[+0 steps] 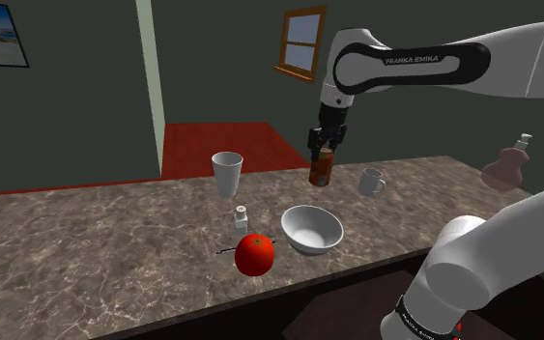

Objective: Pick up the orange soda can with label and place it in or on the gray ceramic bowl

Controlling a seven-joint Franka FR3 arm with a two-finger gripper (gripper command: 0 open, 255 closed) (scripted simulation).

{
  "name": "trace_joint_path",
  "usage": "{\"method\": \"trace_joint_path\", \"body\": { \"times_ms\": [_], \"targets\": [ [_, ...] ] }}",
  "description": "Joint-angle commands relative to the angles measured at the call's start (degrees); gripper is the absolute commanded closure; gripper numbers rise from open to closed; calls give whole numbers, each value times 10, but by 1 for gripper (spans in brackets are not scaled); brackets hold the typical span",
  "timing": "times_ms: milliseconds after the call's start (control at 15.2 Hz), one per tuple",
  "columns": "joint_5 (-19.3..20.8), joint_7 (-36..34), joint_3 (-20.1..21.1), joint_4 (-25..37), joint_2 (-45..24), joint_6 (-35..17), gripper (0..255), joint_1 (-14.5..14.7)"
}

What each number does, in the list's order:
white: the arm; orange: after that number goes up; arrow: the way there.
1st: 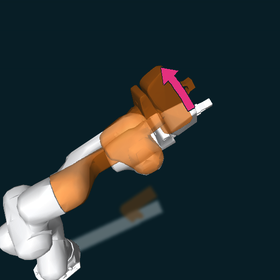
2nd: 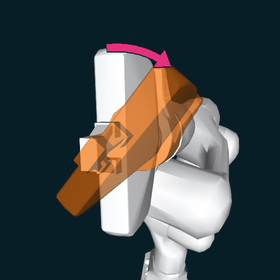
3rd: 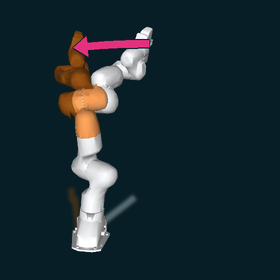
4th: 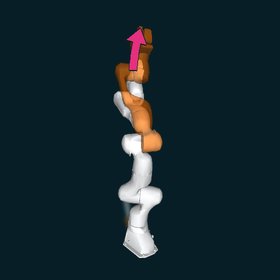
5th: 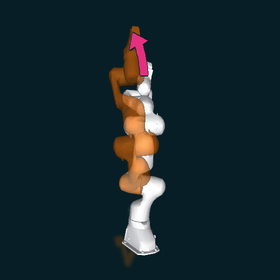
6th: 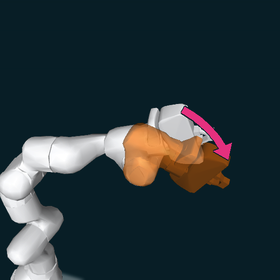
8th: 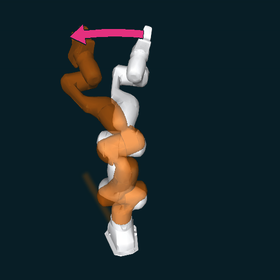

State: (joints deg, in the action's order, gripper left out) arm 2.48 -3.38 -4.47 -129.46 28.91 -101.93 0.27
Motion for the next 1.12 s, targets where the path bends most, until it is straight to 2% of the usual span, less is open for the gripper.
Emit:
{"method": "trace_joint_path", "body": {
  "times_ms": [0,462,1056],
  "targets": [
    [-7,-22,18,-23,28,5,255,7],
    [-40,-91,75,-69,114,46,255,34],
    [-41,-91,77,-141,118,-22,255,35]
  ]
}}
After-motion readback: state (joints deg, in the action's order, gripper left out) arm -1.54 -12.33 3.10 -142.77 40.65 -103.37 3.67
